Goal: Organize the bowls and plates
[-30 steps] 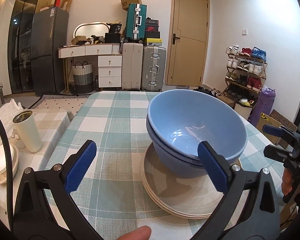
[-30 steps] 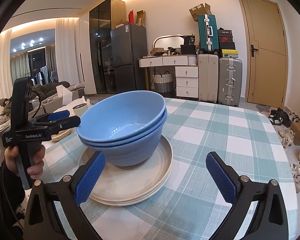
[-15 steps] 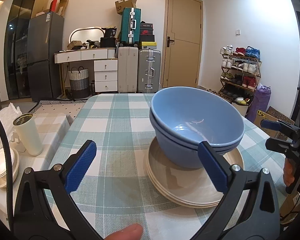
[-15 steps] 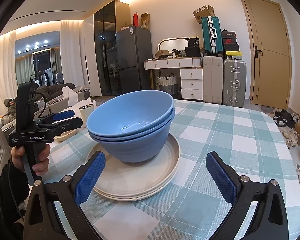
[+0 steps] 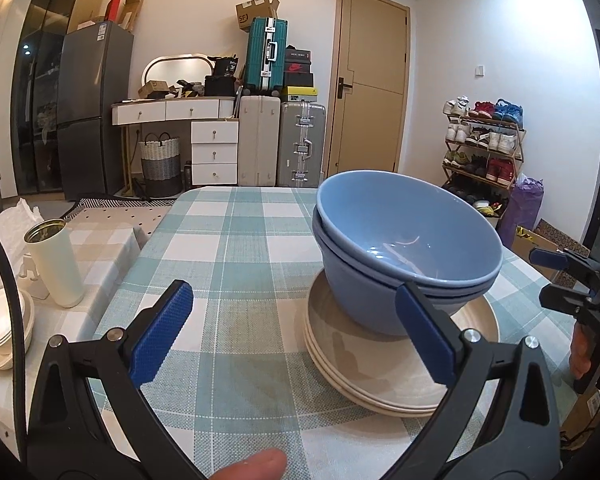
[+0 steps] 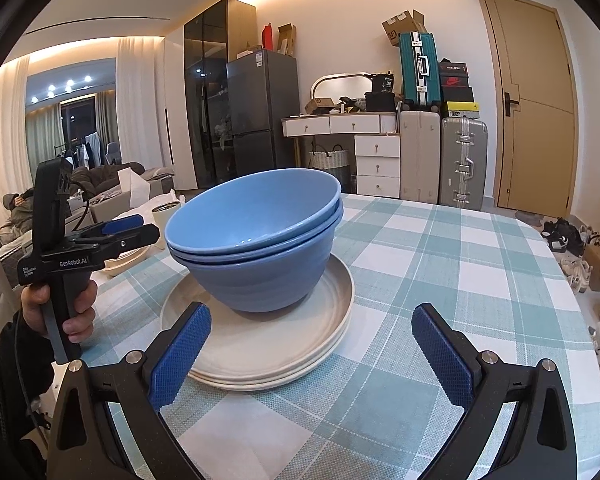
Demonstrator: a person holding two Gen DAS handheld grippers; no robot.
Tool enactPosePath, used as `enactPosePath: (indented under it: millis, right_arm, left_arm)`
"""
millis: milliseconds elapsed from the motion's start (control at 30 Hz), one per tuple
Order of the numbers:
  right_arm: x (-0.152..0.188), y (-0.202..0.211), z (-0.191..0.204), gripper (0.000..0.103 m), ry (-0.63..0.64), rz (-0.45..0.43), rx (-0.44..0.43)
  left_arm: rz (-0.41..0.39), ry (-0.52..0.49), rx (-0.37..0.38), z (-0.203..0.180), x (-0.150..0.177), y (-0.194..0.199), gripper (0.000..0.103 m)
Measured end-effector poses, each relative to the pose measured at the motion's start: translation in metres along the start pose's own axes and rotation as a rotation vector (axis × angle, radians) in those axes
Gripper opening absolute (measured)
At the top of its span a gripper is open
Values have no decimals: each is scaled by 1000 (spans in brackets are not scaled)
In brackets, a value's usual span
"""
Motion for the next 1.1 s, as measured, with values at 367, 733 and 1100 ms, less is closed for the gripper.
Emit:
enactPosePath:
  millis: [367, 733, 1100]
  right_arm:
    - [0, 6, 4, 102, 16, -24, -10]
    - [0, 11, 4, 102, 14, -48, -11]
    - [0, 10, 3, 102, 14, -49, -14]
  left_arm:
    - [-11, 3, 7, -3, 1, -6, 101]
    - [-20, 1, -2, -3, 2, -9, 101]
    - [-22, -6, -2, -3, 3, -9, 101]
Point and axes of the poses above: each gripper's, at about its wrist camera, not at the fingertips, and y roughly against the way its jaws point, z to its left, x to its underside, the point moved 3 cm from there along -y, roughly the way its jaws point, and after that the axes turned 11 degrees about -x, right-handed, at the moved point
